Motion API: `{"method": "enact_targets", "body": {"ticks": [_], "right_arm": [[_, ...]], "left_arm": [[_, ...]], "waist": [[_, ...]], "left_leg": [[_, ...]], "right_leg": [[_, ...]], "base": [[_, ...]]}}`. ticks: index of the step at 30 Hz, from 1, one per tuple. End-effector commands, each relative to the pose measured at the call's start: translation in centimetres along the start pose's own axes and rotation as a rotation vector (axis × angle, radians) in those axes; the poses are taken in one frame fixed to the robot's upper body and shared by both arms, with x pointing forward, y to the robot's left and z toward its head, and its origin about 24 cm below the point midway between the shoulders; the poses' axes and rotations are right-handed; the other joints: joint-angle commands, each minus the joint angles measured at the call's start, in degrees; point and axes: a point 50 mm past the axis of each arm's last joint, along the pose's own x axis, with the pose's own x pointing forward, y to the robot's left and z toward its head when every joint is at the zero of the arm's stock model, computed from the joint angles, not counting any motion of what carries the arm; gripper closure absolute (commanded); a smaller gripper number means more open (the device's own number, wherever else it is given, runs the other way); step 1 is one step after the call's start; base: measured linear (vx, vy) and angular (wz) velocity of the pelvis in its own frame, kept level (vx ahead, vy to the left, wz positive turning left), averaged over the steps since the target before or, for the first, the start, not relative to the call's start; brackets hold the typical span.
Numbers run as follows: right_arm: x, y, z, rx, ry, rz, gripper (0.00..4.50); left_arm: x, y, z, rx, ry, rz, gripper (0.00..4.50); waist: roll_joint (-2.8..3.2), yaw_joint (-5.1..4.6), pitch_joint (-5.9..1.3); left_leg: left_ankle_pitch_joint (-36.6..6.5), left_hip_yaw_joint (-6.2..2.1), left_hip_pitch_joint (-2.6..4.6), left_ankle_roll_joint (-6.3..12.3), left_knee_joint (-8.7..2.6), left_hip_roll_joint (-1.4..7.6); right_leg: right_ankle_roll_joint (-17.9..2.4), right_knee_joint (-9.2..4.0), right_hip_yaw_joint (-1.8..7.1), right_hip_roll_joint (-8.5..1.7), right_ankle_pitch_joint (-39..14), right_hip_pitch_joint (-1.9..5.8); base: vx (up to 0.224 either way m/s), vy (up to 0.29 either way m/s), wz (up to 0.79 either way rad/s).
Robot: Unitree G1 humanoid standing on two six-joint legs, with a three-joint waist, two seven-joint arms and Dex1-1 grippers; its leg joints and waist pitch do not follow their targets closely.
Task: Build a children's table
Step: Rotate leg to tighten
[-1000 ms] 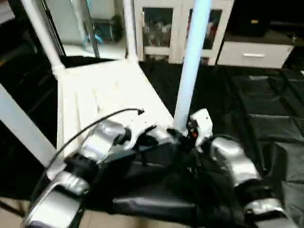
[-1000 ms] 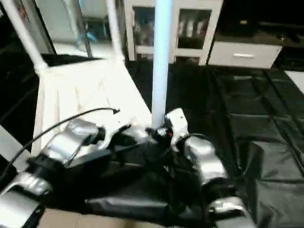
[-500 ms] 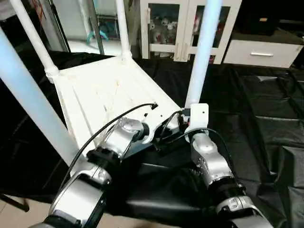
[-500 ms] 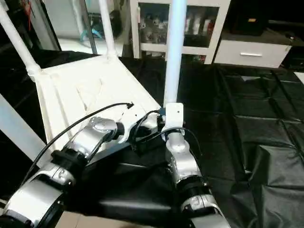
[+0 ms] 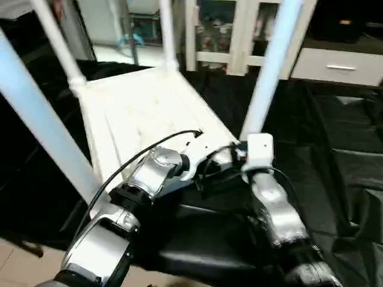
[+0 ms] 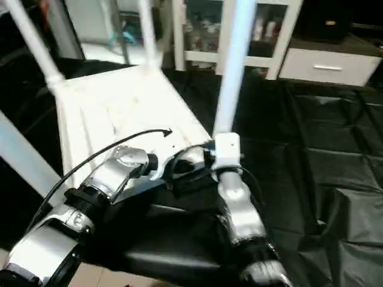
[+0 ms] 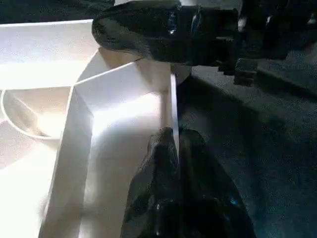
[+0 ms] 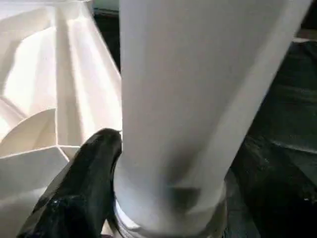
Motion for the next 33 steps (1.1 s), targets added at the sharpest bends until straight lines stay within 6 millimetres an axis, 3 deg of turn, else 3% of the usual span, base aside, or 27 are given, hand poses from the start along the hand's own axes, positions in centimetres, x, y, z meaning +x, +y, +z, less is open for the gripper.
{"method": "enact_targets", "body": {"ticks": [1, 6, 8, 9, 10, 11, 13, 17, 21, 23, 24, 25, 26, 27, 28, 29, 31, 32, 33], "right_arm": [[-1.0, -3.2, 1.1, -0.022, -0.068, -0.047, 0.93], [-3.5, -3.0, 0.9, -0.007, -0.117, 0.145, 0.93], [-4.8, -2.5, 0.5, 0.005, -0.099, 0.281, 0.93], [-4.9, -2.5, 0.5, 0.005, -0.098, 0.284, 0.93], [-6.4, -2.4, 0.0, 0.024, -0.068, 0.404, 0.93], [-7.0, -2.3, -0.1, 0.023, -0.065, 0.456, 0.93], [-8.2, -2.5, -0.2, 0.027, -0.041, 0.537, 0.93], [-9.6, -3.0, -0.6, 0.002, -0.004, 0.620, 0.93], [-9.0, -2.9, -0.4, -0.019, -0.009, 0.582, 0.93], [-8.8, -2.8, -0.4, -0.027, -0.009, 0.581, 0.84], [-8.6, -2.7, -0.4, -0.026, -0.008, 0.577, 0.84], [-8.6, -2.7, -0.4, -0.025, -0.008, 0.577, 0.84], [-7.7, -2.2, -0.2, -0.030, -0.010, 0.561, 0.84], [-7.5, -2.0, -0.1, -0.025, -0.009, 0.557, 0.84], [-7.1, -1.9, -0.1, -0.034, -0.001, 0.551, 0.84], [-6.9, -1.9, -0.1, -0.037, 0.002, 0.550, 0.84], [-6.6, -1.6, -0.2, -0.031, 0.014, 0.568, 0.84], [-6.2, -1.3, -0.1, -0.042, 0.024, 0.591, 0.84], [-6.0, -1.1, -0.1, -0.049, 0.030, 0.607, 0.84]], "left_arm": [[-0.2, -0.2, -3.1, -0.051, 0.109, 0.000, 4.50], [0.3, -0.2, -1.9, 0.024, 0.049, 0.003, 4.50], [0.4, -0.1, -1.4, 0.065, 0.022, 0.005, 4.50], [0.4, -0.1, -1.3, 0.067, 0.021, 0.005, 4.50], [0.5, -0.2, -0.9, 0.118, -0.012, -0.006, 4.50], [0.5, -0.3, -0.7, 0.137, -0.030, -0.018, 4.50], [0.6, -0.4, -0.4, 0.157, -0.053, -0.030, 4.50], [1.1, -1.1, 0.2, 0.189, -0.113, -0.064, 4.50], [1.5, -1.1, 0.9, 0.193, -0.166, -0.020, 4.50], [1.5, -1.0, 1.1, 0.184, -0.188, -0.004, 4.06], [1.4, -0.8, 1.4, 0.150, -0.217, 0.012, 4.06], [1.4, -0.8, 1.5, 0.146, -0.221, 0.014, 3.95], [0.8, -0.1, 2.8, 0.088, -0.340, 0.073, 3.82], [0.5, 0.2, 3.3, 0.076, -0.378, 0.093, 3.82], [0.1, 0.5, 3.9, 0.054, -0.435, 0.120, 3.69], [0.0, 0.5, 4.1, 0.047, -0.450, 0.126, 3.59], [-0.6, 0.8, 4.7, 0.029, -0.508, 0.139, 3.51], [-1.2, 1.1, 4.9, 0.006, -0.525, 0.136, 3.51], [-1.6, 1.2, 4.9, -0.006, -0.530, 0.130, 3.51]], "waist": [[0.14, -0.34, -3.31], [-0.15, 0.09, -3.07], [-0.31, 0.12, -2.71], [0.17, 0.01, -2.61], [0.11, -0.17, -2.39], [-0.06, 0.06, -2.56], [0.27, -0.20, -2.65], [-0.01, -0.09, -2.68], [-0.24, -0.04, -2.86], [-0.06, 0.23, -2.94], [-0.06, 0.23, -2.94], [-0.47, 0.45, -3.03], [-0.75, 0.60, -3.16], [-0.49, 0.50, -3.31], [-0.68, 0.47, -3.36], [-0.94, 0.32, -3.43], [-0.87, 0.27, -3.50], [-1.58, 0.24, -3.67], [-1.28, 0.22, -3.74]], "left_leg": [[-6.23, -0.53, 1.05, 4.32, -4.13, 3.25], [-7.13, -0.85, 0.23, 5.01, -4.32, 3.29], [-11.27, -0.99, 0.07, 4.79, -4.73, 3.36], [-12.50, -1.08, -0.04, 4.54, -4.91, 3.26], [-15.10, -1.11, 0.17, 3.94, -5.07, 3.24], [-15.30, -1.15, 0.57, 4.05, -4.84, 3.42], [-13.76, -1.18, 0.04, 4.32, -4.89, 3.54], [-10.90, -1.15, -0.49, 5.48, -4.51, 3.42], [-9.09, -1.08, -0.34, 5.68, -4.29, 3.54], [-8.19, -0.94, -0.27, 6.22, -4.11, 3.50], [-8.19, -0.94, -0.27, 6.22, -4.11, 3.50], [-7.72, -0.91, -0.32, 6.40, -4.03, 3.39], [-7.21, -0.93, -0.40, 6.40, -3.99, 3.49], [-6.86, -1.04, -0.57, 6.13, -4.00, 3.50], [-6.45, -1.10, -0.50, 6.18, -3.99, 3.63], [-3.98, -1.07, -0.57, 6.95, -3.66, 3.71], [-2.02, -0.99, -0.68, 8.03, -3.36, 3.55], [-0.36, -0.96, -0.77, 9.22, -3.17, 3.50], [1.61, -0.89, -0.97, 10.41, -2.83, 3.27]], "right_leg": [[-13.33, -2.74, 2.78, -3.21, -2.28, 2.64], [-11.69, -3.03, 2.76, -3.59, -3.44, 3.36], [-10.22, -3.84, 2.79, -3.90, -10.22, 3.44], [-9.76, -4.15, 2.69, -3.87, -12.81, 3.42], [-8.48, -4.87, 2.63, -3.80, -18.08, 3.21], [-7.76, -5.13, 2.90, -3.83, -18.19, 3.15], [-9.12, -4.55, 2.90, -3.67, -14.54, 3.17], [-9.17, -4.50, 2.74, -3.89, -15.04, 3.30], [-9.65, -4.29, 2.68, -3.81, -14.04, 2.94], [-10.33, -4.01, 2.70, -3.79, -12.09, 2.88], [-10.33, -4.01, 2.70, -3.79, -12.09, 2.88], [-10.41, -3.82, 2.66, -3.96, -12.14, 3.00], [-11.00, -3.62, 2.60, -4.12, -11.78, 3.01], [-11.64, -3.39, 2.50, -4.03, -10.30, 3.04], [-11.93, -3.23, 2.45, -4.01, -8.99, 3.04], [-13.16, -2.59, 2.43, -3.83, -3.35, 2.99], [-13.79, -2.14, 2.44, -3.78, 0.02, 3.04], [-14.67, -1.60, 2.39, -4.01, 2.35, 3.36], [-15.05, -1.46, 2.37, -3.99, 3.63, 3.27]], "base": [[0.000, 0.000, 0.00], [0.000, 0.000, 0.00], [0.000, 0.000, 0.00], [0.000, 0.000, 0.00], [0.000, 0.000, 0.00], [0.000, 0.000, 0.00], [0.000, 0.000, 0.00], [0.000, 0.000, 0.00], [0.000, 0.000, 0.00], [0.000, 0.000, 0.00], [0.000, 0.000, 0.00], [0.000, 0.000, 0.00], [0.000, 0.000, 0.00], [0.000, 0.000, 0.00], [0.000, 0.000, 0.00], [0.000, 0.000, 0.00], [0.000, 0.000, 0.00], [0.000, 0.000, 0.00], [0.000, 0.000, 0.00]]}}
